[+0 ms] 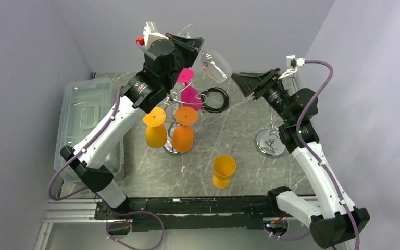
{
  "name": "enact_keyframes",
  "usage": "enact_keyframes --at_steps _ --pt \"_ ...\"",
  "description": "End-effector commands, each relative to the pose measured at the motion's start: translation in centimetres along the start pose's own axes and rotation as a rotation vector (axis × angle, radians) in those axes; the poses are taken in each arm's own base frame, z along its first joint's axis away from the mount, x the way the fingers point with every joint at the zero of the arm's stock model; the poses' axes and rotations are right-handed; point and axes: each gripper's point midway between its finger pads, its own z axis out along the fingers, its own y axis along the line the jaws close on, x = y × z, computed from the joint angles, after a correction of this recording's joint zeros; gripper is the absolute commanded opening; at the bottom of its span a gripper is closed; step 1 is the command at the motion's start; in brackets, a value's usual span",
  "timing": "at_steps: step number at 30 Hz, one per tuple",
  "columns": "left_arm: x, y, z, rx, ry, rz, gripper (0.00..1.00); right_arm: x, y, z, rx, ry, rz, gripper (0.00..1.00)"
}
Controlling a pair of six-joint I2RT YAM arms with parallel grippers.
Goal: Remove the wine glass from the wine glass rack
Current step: Place the wine glass at the center of the board.
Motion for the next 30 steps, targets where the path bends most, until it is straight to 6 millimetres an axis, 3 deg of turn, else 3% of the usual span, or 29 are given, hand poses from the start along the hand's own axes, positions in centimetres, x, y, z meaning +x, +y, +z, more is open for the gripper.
enact_keyframes --at_steps 1,8,16,21,30 --pt "-1.0 -2.1 0.0 0.072 -0.035 -0.115 0.0 -1.0 1.8 0.8 -0.062 -0.032 -0.046 0.62" --pt "-0.5 -2.1 0.3 0.083 -0.023 -0.13 0.0 -1.2 1.2 1.8 -0.038 -0.042 -0.055 0.57" --pt "-0.1 -1.5 0.6 0.088 -0.024 -0.181 0.0 -1.3 1.8 3.2 -0.072 -0.061 0.001 0.48" --pt "0.3 -1.1 1.0 0.085 -0.02 -0.207 0.0 -1.2 2.2 4.0 -0.073 -0.065 0.019 0.38" --pt "-0.1 -1.2 0.8 0.104 -0.044 -0.215 0.0 -1.4 1.6 3.5 -0.034 -0.102 0.034 0.22"
